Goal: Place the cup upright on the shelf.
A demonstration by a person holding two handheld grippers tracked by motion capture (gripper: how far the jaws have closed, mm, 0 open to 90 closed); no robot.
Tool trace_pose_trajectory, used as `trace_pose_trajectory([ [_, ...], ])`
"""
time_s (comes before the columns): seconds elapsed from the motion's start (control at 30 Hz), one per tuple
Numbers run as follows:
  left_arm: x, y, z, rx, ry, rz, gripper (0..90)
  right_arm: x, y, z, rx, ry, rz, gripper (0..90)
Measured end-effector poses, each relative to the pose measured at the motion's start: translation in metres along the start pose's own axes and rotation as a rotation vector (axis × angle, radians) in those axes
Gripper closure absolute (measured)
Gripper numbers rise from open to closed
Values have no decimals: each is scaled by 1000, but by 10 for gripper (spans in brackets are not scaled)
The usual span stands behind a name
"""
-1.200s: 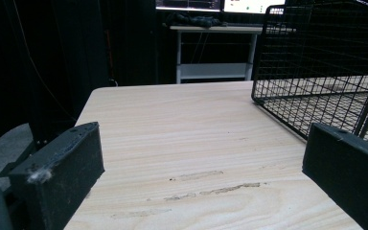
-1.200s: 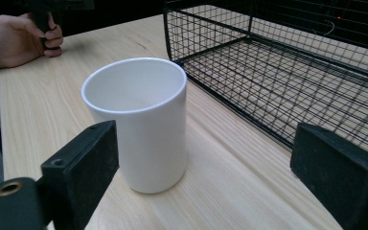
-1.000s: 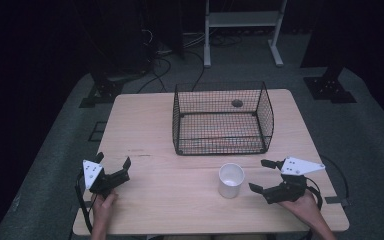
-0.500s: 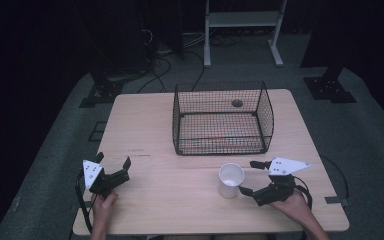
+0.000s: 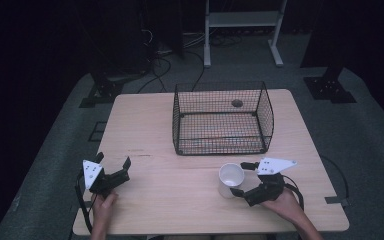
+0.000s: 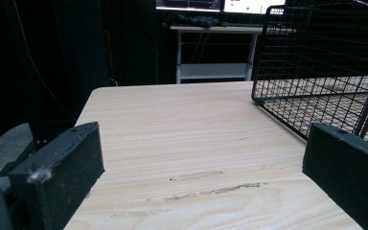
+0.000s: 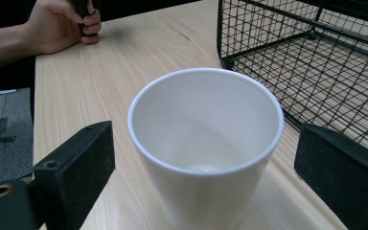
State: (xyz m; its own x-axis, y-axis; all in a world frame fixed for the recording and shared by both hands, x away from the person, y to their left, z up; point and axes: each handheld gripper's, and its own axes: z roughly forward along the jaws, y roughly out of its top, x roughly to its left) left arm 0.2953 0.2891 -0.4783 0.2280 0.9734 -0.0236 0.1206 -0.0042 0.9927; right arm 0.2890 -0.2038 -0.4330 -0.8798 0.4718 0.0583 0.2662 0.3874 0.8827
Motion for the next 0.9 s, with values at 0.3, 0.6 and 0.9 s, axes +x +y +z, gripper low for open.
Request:
trace_pose_trajectory([
  [0.3, 0, 0, 0, 0, 0, 0, 0, 1, 2, 12, 17, 13, -7, 61],
  [0.6, 0, 0, 0, 0, -1, 0, 0, -1, 2, 20, 42, 10, -1, 142],
  [0.9, 0, 0, 0, 0, -1, 0, 0, -4, 5, 18, 50, 9, 5, 187],
])
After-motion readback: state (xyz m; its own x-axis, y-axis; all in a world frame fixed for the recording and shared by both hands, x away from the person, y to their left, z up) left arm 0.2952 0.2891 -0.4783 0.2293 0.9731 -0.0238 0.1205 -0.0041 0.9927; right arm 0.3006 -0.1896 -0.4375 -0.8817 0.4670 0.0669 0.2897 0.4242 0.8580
